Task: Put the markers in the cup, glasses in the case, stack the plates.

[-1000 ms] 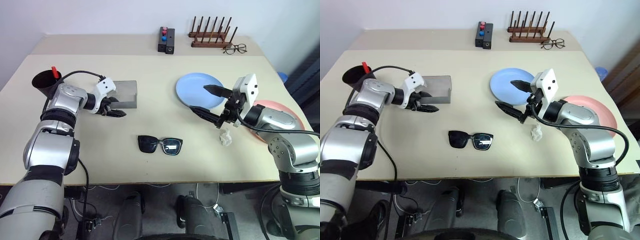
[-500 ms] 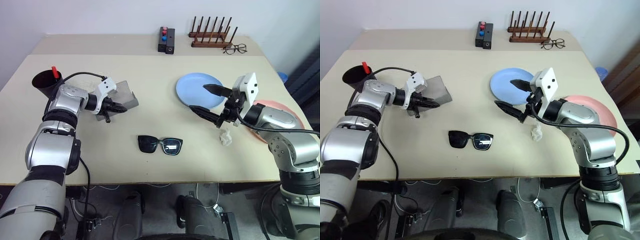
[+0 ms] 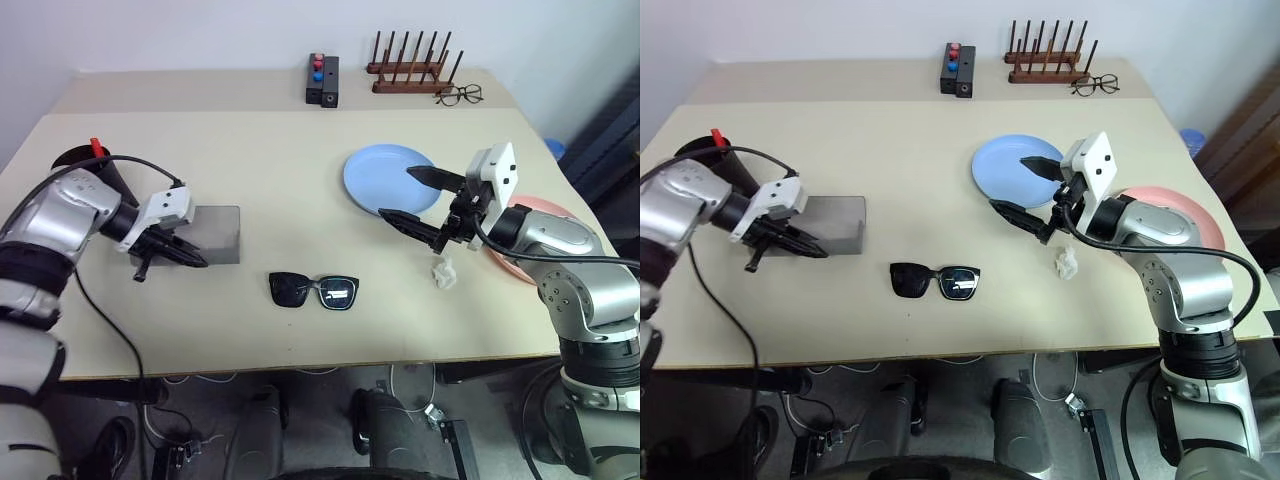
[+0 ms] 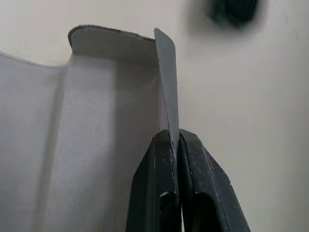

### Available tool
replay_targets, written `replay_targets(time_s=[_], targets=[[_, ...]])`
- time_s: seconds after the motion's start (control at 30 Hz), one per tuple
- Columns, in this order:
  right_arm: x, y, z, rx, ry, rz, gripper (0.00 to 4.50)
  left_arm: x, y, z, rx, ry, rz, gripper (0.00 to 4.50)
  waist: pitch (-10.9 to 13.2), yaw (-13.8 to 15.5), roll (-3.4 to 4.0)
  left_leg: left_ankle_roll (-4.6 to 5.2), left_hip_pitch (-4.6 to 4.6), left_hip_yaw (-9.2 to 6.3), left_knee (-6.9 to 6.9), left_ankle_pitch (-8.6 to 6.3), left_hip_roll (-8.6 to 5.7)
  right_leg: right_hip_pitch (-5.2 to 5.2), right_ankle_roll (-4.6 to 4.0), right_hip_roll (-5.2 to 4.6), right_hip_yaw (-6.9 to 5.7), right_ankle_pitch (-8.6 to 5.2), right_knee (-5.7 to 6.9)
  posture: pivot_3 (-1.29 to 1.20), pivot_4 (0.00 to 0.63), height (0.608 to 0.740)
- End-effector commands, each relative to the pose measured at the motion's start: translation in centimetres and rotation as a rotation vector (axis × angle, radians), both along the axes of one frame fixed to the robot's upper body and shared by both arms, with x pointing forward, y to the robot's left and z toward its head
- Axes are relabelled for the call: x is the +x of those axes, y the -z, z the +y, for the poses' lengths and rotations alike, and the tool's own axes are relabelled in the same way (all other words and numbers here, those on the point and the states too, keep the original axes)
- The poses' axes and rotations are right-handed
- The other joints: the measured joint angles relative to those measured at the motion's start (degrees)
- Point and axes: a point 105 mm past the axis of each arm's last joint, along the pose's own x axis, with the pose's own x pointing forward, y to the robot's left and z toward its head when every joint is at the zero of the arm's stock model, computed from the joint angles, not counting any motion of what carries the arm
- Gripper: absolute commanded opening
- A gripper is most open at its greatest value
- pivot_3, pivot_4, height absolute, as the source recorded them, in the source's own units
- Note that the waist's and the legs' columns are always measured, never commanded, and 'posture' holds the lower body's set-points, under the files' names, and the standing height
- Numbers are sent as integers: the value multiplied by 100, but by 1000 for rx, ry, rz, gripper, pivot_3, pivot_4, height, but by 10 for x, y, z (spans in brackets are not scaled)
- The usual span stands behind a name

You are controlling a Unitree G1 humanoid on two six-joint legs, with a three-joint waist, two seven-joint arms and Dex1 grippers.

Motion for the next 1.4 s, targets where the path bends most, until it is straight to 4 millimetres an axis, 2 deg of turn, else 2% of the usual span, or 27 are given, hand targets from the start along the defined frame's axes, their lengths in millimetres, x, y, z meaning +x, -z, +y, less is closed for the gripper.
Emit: replay_targets(time_s=[0.03, 0.3, 0.63, 0.73, 0.87, 0.97, 1.2, 1.3, 1.4], targets=[[-2, -13, 0, 8, -5, -53, 4500, -18, -8, -13, -41, 88, 6, 32, 0, 33, 0, 0, 1, 1, 2, 0, -3, 2, 0, -5, 0, 0, -1, 0, 150, 740], [-2, -11, 1, 7, -13, -52, 4500, -52, 3, -12, -42, 111, 37, 32, 1, 65, 3, 0, 0, 5, 1, -1, -2, -3, 0, -5, 0, 0, -2, 0, 150, 740], [0, -13, 4, 11, -27, -56, 4500, -59, 17, -31, -68, 133, -3, 32, 1, 104, 3, -1, 0, 7, 1, -1, -3, -2, 0, -6, 0, 0, -4, 0, 150, 740], [-1, -15, 3, 14, -28, -56, 4500, -65, 27, -33, -53, 134, 2, 32, 1, 96, 5, -1, 0, 7, -1, -1, -3, -3, 0, -5, 0, 0, -4, 0, 150, 740], [0, -15, 2, 12, -25, -56, 4500, -65, 30, -36, -61, 117, 11, 32, 2, 109, 5, -1, 1, 7, -1, -1, -2, -4, -1, -4, 0, 0, -3, 0, 150, 740], [0, -15, 3, 14, -27, -57, 4500, -64, 30, -37, -62, 105, 15, 986, 2, 112, 5, -2, 0, 7, 1, -1, -3, -3, -1, -6, 0, 0, -5, 0, 150, 740], [0, -13, 2, 16, -30, -50, 4500, -58, 7, -56, -196, 42, 15, 4364, 1, 108, 6, -1, 0, 7, 1, -1, -3, -3, 0, -5, 0, 0, -4, 0, 150, 740], [-6, -10, -2, 4, -52, -32, 4500, -56, -11, -66, -254, 44, 24, 4481, 1, 116, 6, -1, 0, 6, 1, -1, -3, -3, 0, -5, -1, 0, -3, 0, 150, 740], [-24, -6, -12, -33, -121, -1, 4500, -47, -33, -76, -308, 60, 21, 4481, 1, 156, 5, -1, -2, 5, 3, -1, -5, 2, 3, -5, -1, -2, -5, 0, 150, 740]])
